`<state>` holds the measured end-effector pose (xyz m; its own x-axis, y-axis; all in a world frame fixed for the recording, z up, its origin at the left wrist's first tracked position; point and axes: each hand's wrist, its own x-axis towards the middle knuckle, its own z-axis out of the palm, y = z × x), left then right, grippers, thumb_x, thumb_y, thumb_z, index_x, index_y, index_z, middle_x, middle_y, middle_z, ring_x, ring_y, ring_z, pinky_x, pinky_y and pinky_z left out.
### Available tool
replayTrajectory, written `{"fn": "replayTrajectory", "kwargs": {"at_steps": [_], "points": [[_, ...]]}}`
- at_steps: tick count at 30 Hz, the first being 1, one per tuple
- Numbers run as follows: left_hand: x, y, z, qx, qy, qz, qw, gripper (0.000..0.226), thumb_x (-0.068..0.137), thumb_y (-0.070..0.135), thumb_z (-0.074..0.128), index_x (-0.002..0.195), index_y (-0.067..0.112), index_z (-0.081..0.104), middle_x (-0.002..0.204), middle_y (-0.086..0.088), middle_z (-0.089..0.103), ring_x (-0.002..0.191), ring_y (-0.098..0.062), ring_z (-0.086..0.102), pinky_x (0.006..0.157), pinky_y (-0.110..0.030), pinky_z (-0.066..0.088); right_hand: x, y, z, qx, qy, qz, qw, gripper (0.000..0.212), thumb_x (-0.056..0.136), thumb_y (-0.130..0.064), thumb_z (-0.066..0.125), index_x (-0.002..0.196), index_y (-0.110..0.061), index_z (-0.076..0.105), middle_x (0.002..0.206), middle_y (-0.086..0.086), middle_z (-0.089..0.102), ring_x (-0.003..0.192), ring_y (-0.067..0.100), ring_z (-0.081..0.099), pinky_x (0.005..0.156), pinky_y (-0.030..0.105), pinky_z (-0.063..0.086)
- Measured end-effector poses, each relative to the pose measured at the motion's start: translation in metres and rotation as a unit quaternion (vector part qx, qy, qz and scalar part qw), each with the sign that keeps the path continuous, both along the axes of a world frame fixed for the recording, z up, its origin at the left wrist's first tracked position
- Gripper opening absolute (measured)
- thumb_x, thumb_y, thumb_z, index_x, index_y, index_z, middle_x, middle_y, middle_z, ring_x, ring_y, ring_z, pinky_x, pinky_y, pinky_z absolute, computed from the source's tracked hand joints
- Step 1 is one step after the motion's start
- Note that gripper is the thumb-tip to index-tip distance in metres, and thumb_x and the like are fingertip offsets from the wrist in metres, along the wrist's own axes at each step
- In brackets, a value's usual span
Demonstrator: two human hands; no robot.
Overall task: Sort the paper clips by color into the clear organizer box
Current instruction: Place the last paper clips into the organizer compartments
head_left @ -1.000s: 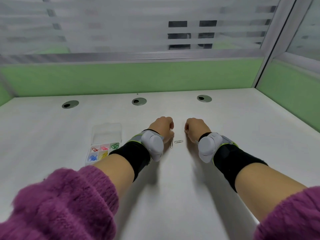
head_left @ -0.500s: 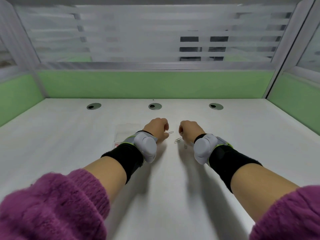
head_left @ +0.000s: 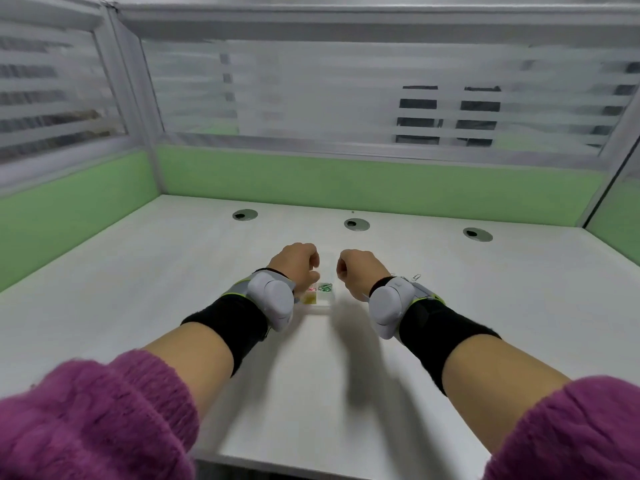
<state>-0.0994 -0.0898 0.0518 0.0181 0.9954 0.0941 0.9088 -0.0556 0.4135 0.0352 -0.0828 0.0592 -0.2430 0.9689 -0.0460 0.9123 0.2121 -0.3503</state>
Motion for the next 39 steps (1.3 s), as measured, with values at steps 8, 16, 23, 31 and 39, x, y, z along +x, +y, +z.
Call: {"fn": "replayTrajectory", "kwargs": {"at_steps": [8,16,23,31,39], "points": [[-0.03,-0.009,-0.007,-0.013,-0.007,0.023,1.0,0.021,0.085,0.011,0.061,0.106,0.009,0.063,0.113,-0.009,0.064,0.105,-0.028,0.059,0.089,-0.035,0.048,-0.037,-0.007,-0.005,-0.012,0.011,0.029,0.999,0.031,0.09,0.001,0.04,0.113,-0.002,0.06,0.124,0.017,0.062,0.113,0.034,0.057,0.097,0.039,0.049],[-0.042,-0.013,-0.014,-0.022,-0.007,0.028,0.999,0.021,0.086,0.013,0.061,0.107,0.009,0.062,0.114,-0.009,0.064,0.106,-0.027,0.058,0.088,-0.034,0.046,-0.053,-0.01,-0.017,-0.021,0.003,0.043,0.999,0.028,0.091,-0.002,0.044,0.115,-0.003,0.059,0.123,0.016,0.062,0.112,0.033,0.058,0.095,0.038,0.049],[-0.035,-0.012,-0.014,-0.019,-0.009,0.023,1.0,0.021,0.086,0.013,0.061,0.107,0.009,0.062,0.113,-0.009,0.064,0.106,-0.027,0.059,0.09,-0.035,0.047,-0.041,-0.007,-0.016,-0.013,0.005,0.056,0.998,0.029,0.089,0.001,0.047,0.114,-0.004,0.062,0.124,0.015,0.062,0.115,0.031,0.056,0.096,0.038,0.048],[-0.003,-0.007,-0.011,-0.015,-0.018,-0.003,1.0,0.022,0.086,0.014,0.061,0.107,0.009,0.062,0.113,-0.009,0.065,0.106,-0.028,0.059,0.087,-0.033,0.048,0.003,-0.001,-0.02,0.003,0.005,0.017,1.0,0.022,0.091,-0.006,0.05,0.11,-0.006,0.062,0.123,0.014,0.061,0.114,0.031,0.056,0.095,0.038,0.047],[0.048,0.002,-0.016,-0.023,-0.022,-0.046,0.998,0.023,0.085,0.017,0.061,0.108,0.009,0.061,0.115,-0.009,0.063,0.107,-0.027,0.058,0.09,-0.035,0.046,0.067,0.003,-0.023,-0.007,-0.007,-0.057,0.998,0.028,0.088,-0.022,0.058,0.112,-0.007,0.061,0.122,0.013,0.059,0.112,0.031,0.057,0.09,0.036,0.046]]}}
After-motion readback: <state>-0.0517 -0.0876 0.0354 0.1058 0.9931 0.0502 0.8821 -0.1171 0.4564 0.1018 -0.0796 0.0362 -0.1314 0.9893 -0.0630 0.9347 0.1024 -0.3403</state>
